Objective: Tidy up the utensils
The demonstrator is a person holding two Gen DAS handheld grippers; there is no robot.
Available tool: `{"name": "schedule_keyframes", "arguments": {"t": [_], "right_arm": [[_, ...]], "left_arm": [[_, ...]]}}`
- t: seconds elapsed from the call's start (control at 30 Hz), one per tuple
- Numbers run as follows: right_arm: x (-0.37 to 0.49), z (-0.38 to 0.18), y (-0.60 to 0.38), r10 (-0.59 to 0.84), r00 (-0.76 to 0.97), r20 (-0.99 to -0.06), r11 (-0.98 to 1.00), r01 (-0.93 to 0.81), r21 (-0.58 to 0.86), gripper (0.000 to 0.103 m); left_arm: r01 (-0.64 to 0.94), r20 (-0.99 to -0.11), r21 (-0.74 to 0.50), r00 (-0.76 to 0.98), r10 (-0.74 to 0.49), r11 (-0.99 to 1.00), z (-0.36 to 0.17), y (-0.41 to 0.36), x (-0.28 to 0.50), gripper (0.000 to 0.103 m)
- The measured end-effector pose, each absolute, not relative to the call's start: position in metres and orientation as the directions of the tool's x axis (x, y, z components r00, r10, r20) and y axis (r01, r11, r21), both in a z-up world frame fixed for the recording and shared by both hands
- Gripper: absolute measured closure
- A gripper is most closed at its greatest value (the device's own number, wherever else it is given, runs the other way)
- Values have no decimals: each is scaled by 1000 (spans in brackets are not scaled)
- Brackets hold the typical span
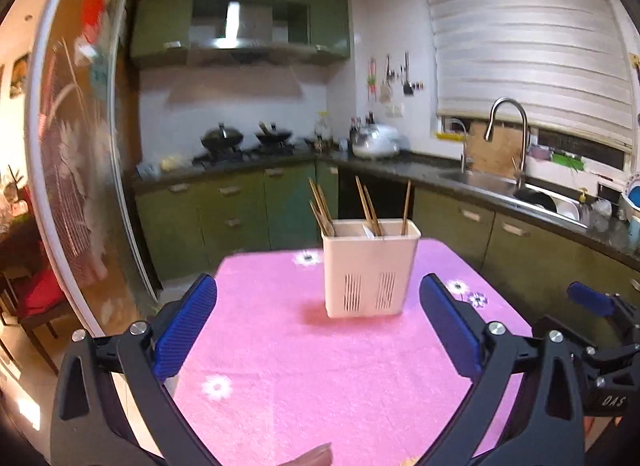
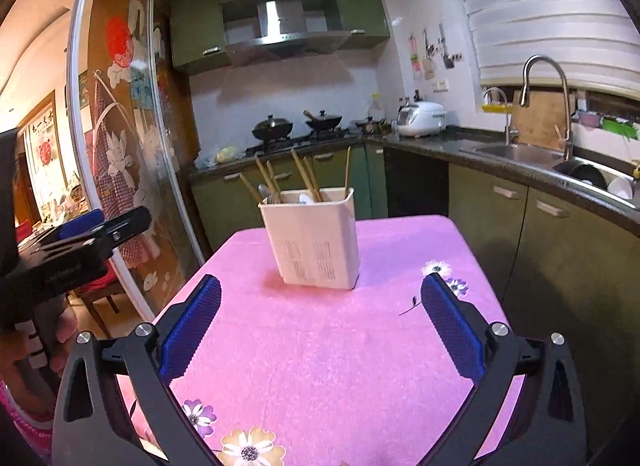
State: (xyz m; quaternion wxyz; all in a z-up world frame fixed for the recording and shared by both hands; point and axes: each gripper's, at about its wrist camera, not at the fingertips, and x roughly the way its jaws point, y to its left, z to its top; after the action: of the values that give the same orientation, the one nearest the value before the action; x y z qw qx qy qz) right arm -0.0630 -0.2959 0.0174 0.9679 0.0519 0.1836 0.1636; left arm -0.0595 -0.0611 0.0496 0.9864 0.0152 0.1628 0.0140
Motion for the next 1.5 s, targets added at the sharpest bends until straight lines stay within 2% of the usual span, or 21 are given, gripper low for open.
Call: {"name": "schedule_keyframes", "arguments": {"t": [0.2,0.33,1.5], "right_arm": [[-66,17,-300,333,881,-337,941,-290,174,4],[-67,17,-298,319,884,-340,947,-282,155,4],[-59,12,-309,306,886,-348,950,-259,177,4]], "left_arm": [[76,-355,-9,932,-74,997,49,-66,-61,6],[73,-353,23,934,-60,997,46,-72,-64,6],[77,-387,-8,919,-74,997,42,-69,-57,6]]}}
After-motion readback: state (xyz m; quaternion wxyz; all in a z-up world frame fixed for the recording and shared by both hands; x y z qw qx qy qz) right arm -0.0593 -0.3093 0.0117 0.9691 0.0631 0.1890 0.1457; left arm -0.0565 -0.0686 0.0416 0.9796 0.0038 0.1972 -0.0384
